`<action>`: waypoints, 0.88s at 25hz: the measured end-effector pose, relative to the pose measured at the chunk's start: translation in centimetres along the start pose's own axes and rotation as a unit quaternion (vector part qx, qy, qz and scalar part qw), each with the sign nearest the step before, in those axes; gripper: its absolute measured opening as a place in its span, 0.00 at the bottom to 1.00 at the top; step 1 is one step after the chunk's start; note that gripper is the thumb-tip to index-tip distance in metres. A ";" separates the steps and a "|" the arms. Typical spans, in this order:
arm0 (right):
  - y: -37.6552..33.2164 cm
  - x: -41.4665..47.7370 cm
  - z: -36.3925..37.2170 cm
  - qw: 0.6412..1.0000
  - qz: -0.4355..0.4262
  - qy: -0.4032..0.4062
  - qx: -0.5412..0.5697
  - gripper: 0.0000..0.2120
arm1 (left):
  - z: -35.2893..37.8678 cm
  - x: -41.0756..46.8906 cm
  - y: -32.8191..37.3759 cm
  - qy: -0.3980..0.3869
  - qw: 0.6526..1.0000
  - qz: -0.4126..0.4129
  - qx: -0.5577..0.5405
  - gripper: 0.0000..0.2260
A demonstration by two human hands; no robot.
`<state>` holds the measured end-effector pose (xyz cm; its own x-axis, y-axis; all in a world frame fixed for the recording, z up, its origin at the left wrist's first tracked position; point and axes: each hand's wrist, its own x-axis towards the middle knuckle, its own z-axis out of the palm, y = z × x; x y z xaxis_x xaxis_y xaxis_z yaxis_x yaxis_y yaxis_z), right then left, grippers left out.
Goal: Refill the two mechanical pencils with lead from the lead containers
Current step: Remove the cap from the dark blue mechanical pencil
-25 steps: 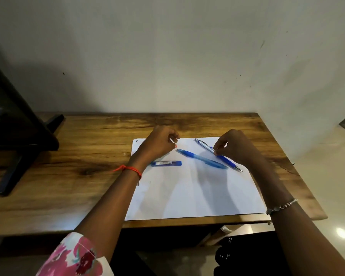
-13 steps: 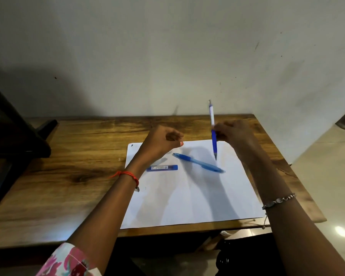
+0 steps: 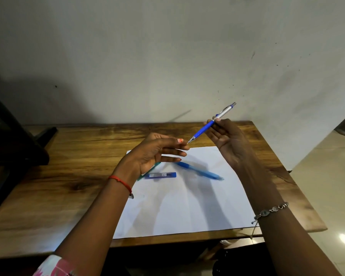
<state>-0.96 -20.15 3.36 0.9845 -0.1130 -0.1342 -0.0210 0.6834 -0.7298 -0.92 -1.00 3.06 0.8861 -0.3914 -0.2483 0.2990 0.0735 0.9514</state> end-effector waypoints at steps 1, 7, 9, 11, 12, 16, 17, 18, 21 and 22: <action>0.0 0.0 0.0 1.000 0.000 -0.001 -0.003 0.06 | 0.0 0.0 0.0 -0.001 1.000 -0.004 0.000 0.06; 0.4 -0.1 0.3 1.000 0.001 -0.009 -0.015 0.06 | 0.1 -0.2 0.0 -0.004 0.999 -0.019 0.034 0.07; 0.6 0.1 0.4 1.000 0.003 -0.014 -0.017 0.06 | 0.1 -0.1 0.0 0.003 0.999 -0.019 0.041 0.06; 0.8 0.1 0.3 1.000 0.006 -0.023 -0.021 0.06 | 0.1 0.0 -0.1 0.008 0.999 -0.021 0.048 0.05; 0.8 0.1 0.3 0.999 0.012 -0.028 -0.024 0.05 | 0.0 0.0 -0.1 0.010 0.998 -0.023 0.052 0.05; 0.5 -0.2 0.2 0.997 0.074 -0.028 -0.017 0.16 | -0.4 0.2 -0.2 0.006 0.997 -0.028 0.078 0.04; 0.5 -0.2 0.2 0.996 0.083 -0.019 -0.011 0.18 | -0.6 0.2 -0.2 0.003 0.996 -0.028 0.090 0.04; 0.4 0.0 0.1 0.996 0.084 -0.009 -0.014 0.19 | -0.7 0.2 -0.2 -0.001 0.994 -0.030 0.103 0.04; 0.3 0.3 -0.4 0.995 0.064 0.010 -0.080 0.16 | -1.3 0.0 -0.1 -0.017 0.989 -0.045 0.141 0.04; 0.3 0.3 -0.5 0.993 0.061 0.009 -0.096 0.16 | -1.5 -0.1 0.0 -0.025 0.987 -0.050 0.151 0.04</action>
<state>-0.77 -20.30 2.77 0.9692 -0.0529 -0.2405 -0.1744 0.5422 -0.8219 -0.44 0.41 2.83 0.8364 -0.4286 -0.3416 0.2585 -0.2411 0.9354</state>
